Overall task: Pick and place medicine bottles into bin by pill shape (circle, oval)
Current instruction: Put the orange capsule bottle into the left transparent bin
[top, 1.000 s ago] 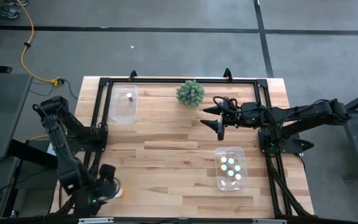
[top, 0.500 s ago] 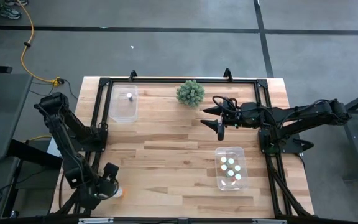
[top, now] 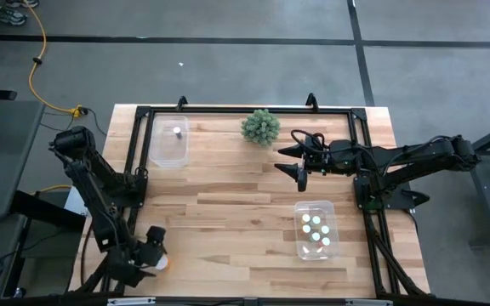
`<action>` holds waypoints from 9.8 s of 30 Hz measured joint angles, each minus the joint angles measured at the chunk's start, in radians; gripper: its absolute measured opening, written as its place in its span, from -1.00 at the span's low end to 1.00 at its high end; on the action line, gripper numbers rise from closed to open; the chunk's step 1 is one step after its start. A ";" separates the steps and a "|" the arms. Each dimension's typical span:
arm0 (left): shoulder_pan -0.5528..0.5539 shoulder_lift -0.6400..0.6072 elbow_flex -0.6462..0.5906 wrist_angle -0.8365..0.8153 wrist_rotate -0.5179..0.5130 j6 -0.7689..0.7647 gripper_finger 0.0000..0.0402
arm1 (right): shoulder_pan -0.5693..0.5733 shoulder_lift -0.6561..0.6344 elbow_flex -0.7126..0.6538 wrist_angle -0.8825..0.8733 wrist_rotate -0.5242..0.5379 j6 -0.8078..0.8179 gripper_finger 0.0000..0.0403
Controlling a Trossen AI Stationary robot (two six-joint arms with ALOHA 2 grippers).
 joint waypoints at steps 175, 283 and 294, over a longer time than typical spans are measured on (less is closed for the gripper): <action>1.147 -0.184 0.263 0.594 0.235 0.442 -0.02 | 0.003 0.001 0.000 0.329 -0.005 -0.080 0.25; 1.950 0.124 0.318 -0.609 0.218 1.615 -0.02 | -0.002 0.001 0.000 0.227 0.026 -0.050 0.25; 1.951 0.125 0.316 -0.589 0.209 1.588 0.09 | -0.002 0.001 0.000 0.217 0.051 -0.054 0.25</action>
